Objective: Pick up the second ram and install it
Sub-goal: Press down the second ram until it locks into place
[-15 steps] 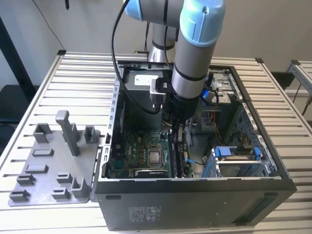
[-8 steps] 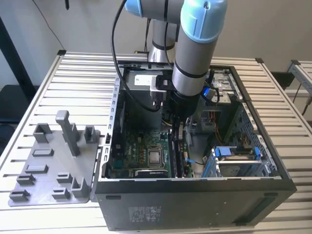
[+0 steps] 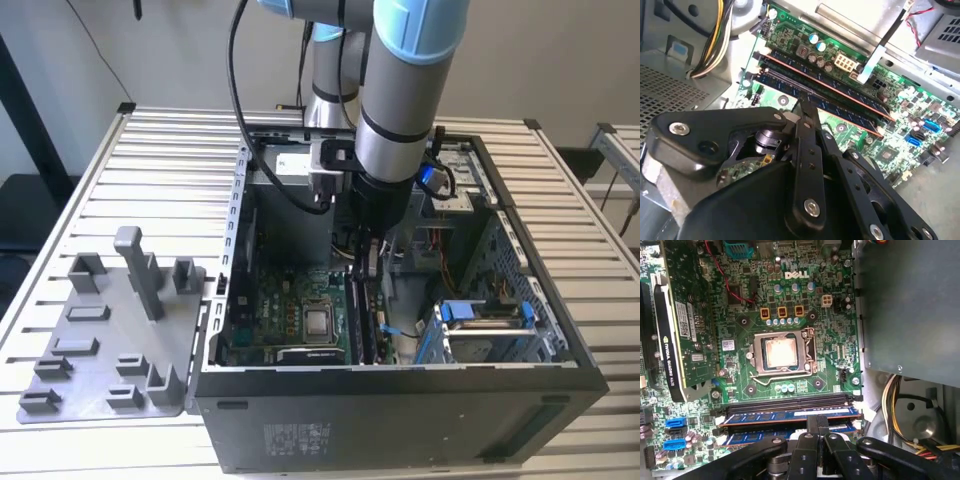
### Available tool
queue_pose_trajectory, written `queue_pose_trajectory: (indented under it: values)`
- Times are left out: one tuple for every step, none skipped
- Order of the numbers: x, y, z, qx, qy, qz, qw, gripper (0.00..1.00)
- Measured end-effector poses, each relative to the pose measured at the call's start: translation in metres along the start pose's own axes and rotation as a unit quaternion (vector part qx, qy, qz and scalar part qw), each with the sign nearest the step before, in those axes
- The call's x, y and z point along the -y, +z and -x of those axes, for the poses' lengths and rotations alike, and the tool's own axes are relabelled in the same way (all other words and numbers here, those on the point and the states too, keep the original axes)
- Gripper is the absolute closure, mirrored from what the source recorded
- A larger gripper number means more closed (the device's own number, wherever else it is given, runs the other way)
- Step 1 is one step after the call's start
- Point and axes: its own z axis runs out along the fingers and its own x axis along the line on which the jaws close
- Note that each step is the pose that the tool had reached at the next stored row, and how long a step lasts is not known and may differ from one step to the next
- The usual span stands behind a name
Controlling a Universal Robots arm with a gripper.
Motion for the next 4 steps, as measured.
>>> queue_pose_trajectory:
  values:
    - [0.0,0.0,0.0,-0.0002,0.0,0.0,1.0,0.89]
    - [0.0,0.0,0.0,-0.0004,0.0,0.0,1.0,0.89]
    - [-0.0001,0.0,0.0,-0.0006,0.0,-0.0001,1.0,0.89]
    - [-0.0001,0.0,0.0,-0.0008,0.0,-0.0001,1.0,0.89]
